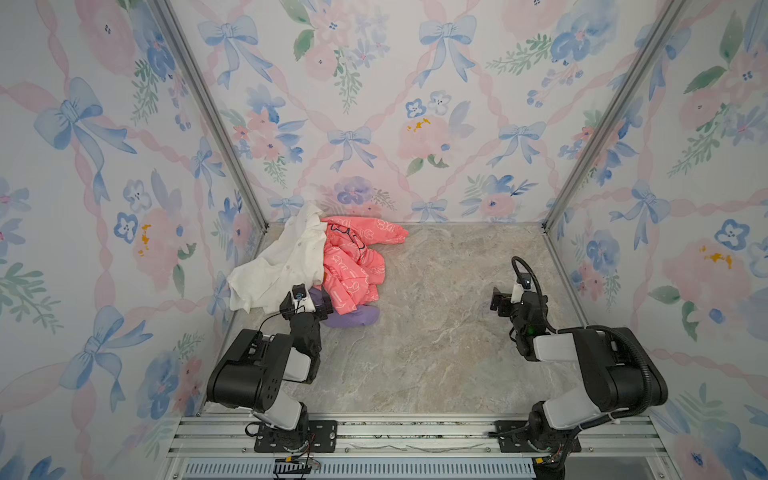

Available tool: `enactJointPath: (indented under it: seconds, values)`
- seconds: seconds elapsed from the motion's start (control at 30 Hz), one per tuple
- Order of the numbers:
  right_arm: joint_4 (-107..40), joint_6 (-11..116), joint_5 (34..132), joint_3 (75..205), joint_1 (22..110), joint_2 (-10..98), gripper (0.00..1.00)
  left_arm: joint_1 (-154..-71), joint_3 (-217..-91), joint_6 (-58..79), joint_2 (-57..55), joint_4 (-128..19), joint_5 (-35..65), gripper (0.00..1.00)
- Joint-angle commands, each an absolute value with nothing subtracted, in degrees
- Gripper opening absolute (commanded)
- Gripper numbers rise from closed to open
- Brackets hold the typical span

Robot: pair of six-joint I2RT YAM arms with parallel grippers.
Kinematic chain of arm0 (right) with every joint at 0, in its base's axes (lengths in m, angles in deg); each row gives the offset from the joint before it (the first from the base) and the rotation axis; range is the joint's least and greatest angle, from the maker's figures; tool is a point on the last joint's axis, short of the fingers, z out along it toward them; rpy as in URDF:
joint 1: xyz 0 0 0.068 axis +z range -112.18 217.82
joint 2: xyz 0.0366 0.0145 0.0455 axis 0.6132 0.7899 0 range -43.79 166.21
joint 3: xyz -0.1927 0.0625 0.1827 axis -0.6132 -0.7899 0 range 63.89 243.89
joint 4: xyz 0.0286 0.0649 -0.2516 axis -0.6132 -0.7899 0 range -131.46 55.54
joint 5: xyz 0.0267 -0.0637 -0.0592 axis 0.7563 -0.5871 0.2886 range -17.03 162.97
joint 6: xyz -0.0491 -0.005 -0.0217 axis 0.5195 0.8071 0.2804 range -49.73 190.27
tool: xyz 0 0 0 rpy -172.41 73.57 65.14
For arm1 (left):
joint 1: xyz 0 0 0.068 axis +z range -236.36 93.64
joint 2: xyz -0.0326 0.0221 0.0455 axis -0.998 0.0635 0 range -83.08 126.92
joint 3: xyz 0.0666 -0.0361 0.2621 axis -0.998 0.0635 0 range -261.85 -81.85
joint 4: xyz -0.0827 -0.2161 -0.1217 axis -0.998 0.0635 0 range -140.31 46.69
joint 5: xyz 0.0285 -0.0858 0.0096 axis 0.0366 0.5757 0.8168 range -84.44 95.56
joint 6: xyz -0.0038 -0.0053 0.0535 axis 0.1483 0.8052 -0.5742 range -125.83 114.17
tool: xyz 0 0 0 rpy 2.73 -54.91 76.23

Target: Pick out a specific cloth from the pile

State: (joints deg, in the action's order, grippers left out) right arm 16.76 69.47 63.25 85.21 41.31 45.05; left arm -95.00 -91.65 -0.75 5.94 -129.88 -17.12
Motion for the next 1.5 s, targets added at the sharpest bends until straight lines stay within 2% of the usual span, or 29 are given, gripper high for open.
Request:
enactJointPath:
  seconds: [0.0, 0.67, 0.77, 0.9, 1.13, 1.3, 1.47]
  values:
    - [17.75, 69.92, 62.54, 86.13, 41.50, 44.89, 0.97, -94.87, -91.94, -1.58, 6.13, -129.92, -17.02, 0.98]
    - [17.08, 69.70, 63.49, 86.70, 41.13, 44.80, 0.97, -94.80, -92.04, -1.59, 6.30, -129.88, -16.98, 0.98]
    - [11.02, 70.15, 61.05, 88.88, 41.99, 42.34, 0.97, -94.94, -91.84, -1.53, 6.02, -130.00, -17.35, 0.98]
    - [3.42, 72.70, 58.83, 90.92, 44.81, 37.65, 0.97, -97.88, -90.69, -3.89, 0.69, -128.65, -22.72, 0.98]
    - [-14.36, 74.10, 58.04, 96.22, 52.30, 23.93, 0.97, -103.51, -93.33, -1.57, -16.78, -106.45, -30.93, 0.98]
    - [-28.81, 71.59, 65.12, 102.90, 61.96, 14.02, 0.97, -105.21, -96.29, 7.85, -29.36, -88.57, -25.54, 0.98]
    - [-36.94, 71.99, 65.12, 108.81, 76.87, 14.41, 0.97, -105.61, -97.95, 14.10, -37.08, -77.38, -18.51, 0.98]
